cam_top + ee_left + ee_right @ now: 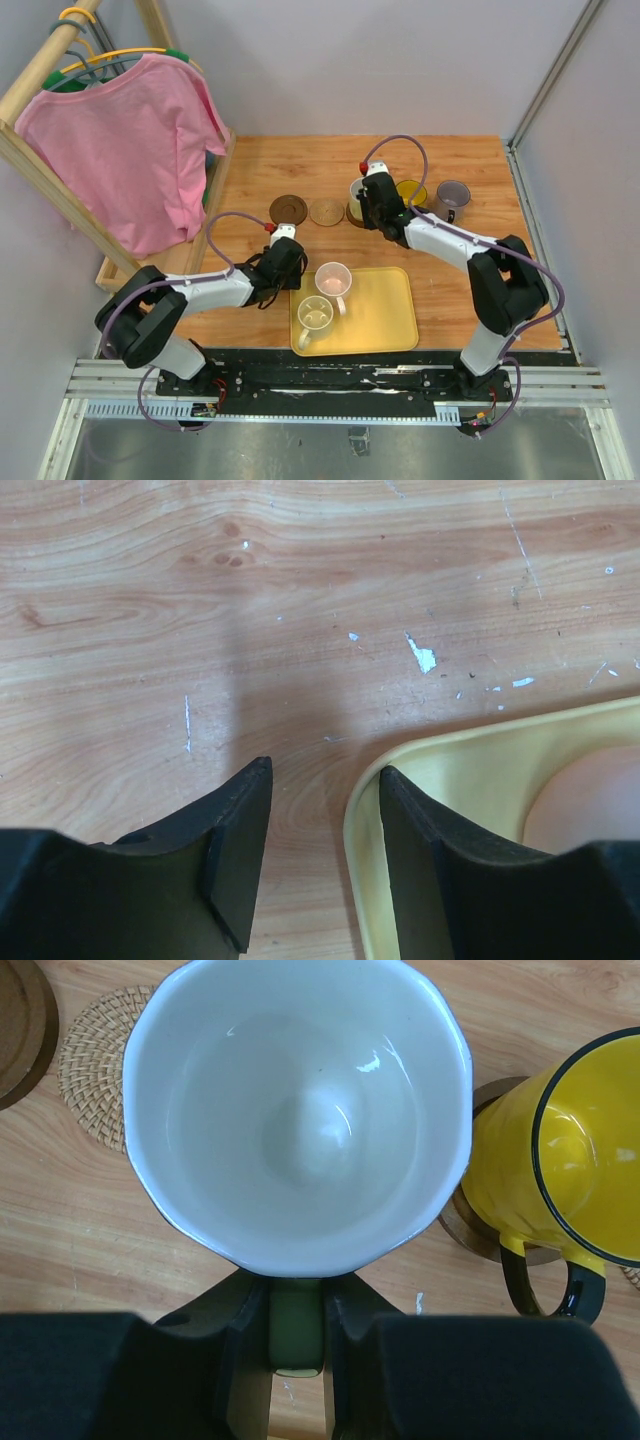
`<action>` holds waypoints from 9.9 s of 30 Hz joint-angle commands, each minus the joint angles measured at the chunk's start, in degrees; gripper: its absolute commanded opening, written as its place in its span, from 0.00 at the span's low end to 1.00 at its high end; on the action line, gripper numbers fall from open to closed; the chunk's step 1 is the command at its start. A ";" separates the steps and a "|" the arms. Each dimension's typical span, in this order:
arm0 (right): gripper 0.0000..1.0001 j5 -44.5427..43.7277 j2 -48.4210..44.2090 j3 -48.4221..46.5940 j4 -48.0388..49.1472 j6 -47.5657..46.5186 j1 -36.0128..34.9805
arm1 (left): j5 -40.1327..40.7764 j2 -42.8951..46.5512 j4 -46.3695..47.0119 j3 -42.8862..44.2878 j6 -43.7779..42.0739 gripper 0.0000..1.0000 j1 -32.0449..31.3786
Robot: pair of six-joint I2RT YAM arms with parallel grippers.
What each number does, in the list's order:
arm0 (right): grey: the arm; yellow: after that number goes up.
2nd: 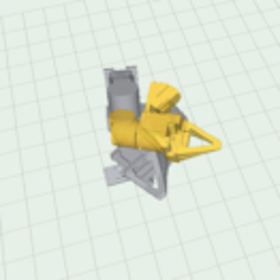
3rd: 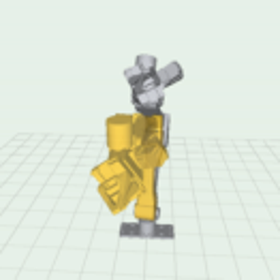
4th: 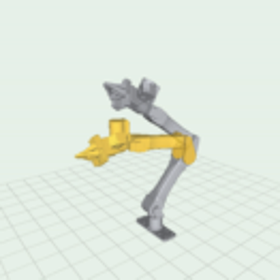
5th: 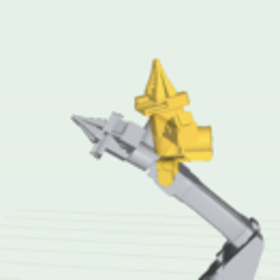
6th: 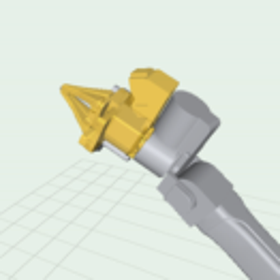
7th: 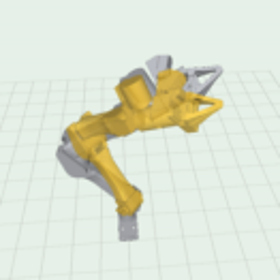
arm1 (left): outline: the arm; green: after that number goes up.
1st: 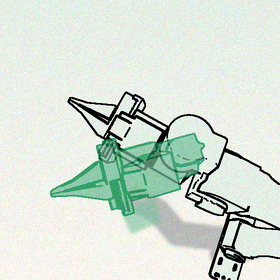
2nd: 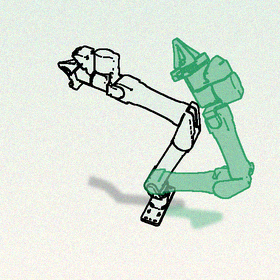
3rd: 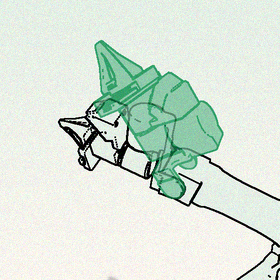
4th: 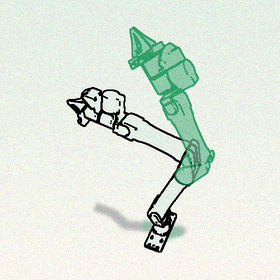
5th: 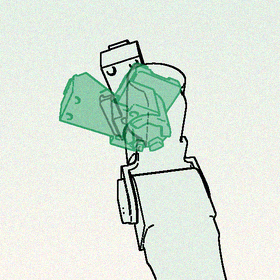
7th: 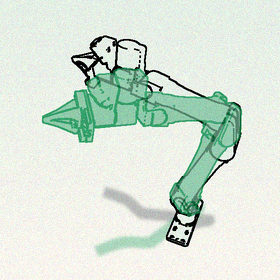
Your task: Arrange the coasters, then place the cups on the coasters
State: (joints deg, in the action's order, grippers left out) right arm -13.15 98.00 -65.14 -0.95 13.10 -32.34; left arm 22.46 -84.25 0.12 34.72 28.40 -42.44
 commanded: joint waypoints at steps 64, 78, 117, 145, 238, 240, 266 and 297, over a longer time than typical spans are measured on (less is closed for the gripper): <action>0.40 -3.17 4.58 -2.67 3.68 4.53 2.37 | -3.91 -3.90 -4.20 1.67 -3.18 0.43 2.97; 0.58 -2.63 2.29 -1.76 0.13 5.47 0.84 | -3.91 -3.77 -4.49 1.28 -3.05 0.43 2.97; 0.52 -6.69 -37.46 27.06 -22.24 15.36 -1.52 | -8.31 2.35 -11.75 -4.41 2.13 0.08 2.88; 0.01 2.87 -29.08 35.59 -18.66 21.37 -1.01 | -7.89 5.12 -10.43 -4.17 1.74 0.18 2.88; 0.20 -5.16 -2.87 0.81 -31.03 33.45 -37.09 | -2.19 38.36 -13.82 -9.56 3.23 0.83 2.88; 0.03 -5.88 -3.17 0.94 -31.61 33.94 -37.18 | -2.45 38.33 -13.59 -9.90 3.36 0.84 2.88; 0.01 -32.65 -0.10 -23.93 -35.97 32.44 -29.75 | 4.94 42.30 -12.53 -7.31 1.49 0.83 2.88; 0.01 -13.37 26.02 -52.22 -44.28 31.72 -11.98 | -2.36 33.09 -10.44 -6.42 -0.84 0.77 2.88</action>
State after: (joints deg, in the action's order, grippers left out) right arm -26.30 123.61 -114.96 -46.96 45.15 -44.97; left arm 20.27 -49.69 -12.19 26.96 28.29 -39.88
